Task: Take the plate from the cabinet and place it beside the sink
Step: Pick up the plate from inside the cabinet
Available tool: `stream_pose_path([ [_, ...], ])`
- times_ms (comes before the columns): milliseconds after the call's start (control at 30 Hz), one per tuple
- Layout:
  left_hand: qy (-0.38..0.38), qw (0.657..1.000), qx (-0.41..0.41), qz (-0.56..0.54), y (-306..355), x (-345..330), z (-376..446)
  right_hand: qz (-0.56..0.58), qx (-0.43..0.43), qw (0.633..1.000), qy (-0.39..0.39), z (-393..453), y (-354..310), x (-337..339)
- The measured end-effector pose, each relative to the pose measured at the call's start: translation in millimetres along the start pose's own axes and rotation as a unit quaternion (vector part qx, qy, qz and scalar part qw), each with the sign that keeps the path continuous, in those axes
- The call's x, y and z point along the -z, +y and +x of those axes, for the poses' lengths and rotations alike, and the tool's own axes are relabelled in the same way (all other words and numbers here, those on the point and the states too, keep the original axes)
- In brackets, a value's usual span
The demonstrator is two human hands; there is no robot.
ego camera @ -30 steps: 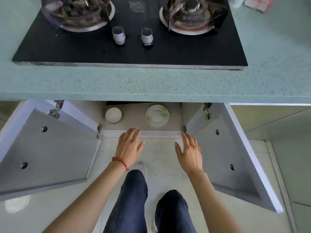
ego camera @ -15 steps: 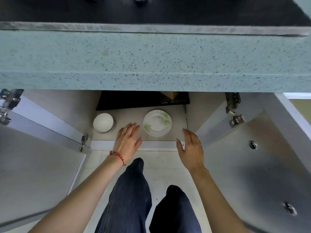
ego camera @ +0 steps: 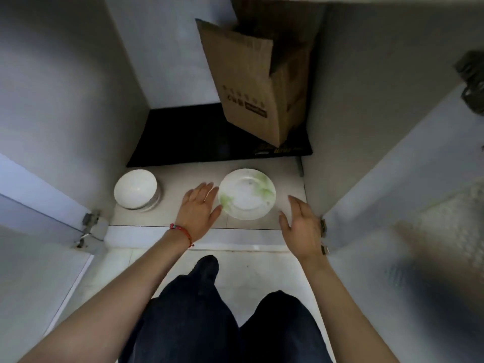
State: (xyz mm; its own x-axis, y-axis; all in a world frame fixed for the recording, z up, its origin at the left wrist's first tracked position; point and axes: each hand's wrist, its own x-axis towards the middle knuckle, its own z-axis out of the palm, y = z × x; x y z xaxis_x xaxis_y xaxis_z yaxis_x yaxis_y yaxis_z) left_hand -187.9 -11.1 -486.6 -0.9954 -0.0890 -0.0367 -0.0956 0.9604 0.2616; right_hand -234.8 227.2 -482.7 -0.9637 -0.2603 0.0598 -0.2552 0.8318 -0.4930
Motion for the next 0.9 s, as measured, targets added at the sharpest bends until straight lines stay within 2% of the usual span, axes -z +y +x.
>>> stream_pose_path([
  [400, 0.029, 0.999, -0.044, 0.017, -31, -67, 34, -0.001, 0.021, 1.000, -0.011, 45, 43, -73],
  [667, 0.026, 0.998, 0.037, -0.052, -49, -128, 60, -0.009, 0.032, 0.999, -0.032, 69, 72, -121],
  [900, 0.020, 0.997, 0.056, -0.050, -63, -152, 81, -0.001, 0.001, 1.000, -0.025, 91, 88, -151],
])
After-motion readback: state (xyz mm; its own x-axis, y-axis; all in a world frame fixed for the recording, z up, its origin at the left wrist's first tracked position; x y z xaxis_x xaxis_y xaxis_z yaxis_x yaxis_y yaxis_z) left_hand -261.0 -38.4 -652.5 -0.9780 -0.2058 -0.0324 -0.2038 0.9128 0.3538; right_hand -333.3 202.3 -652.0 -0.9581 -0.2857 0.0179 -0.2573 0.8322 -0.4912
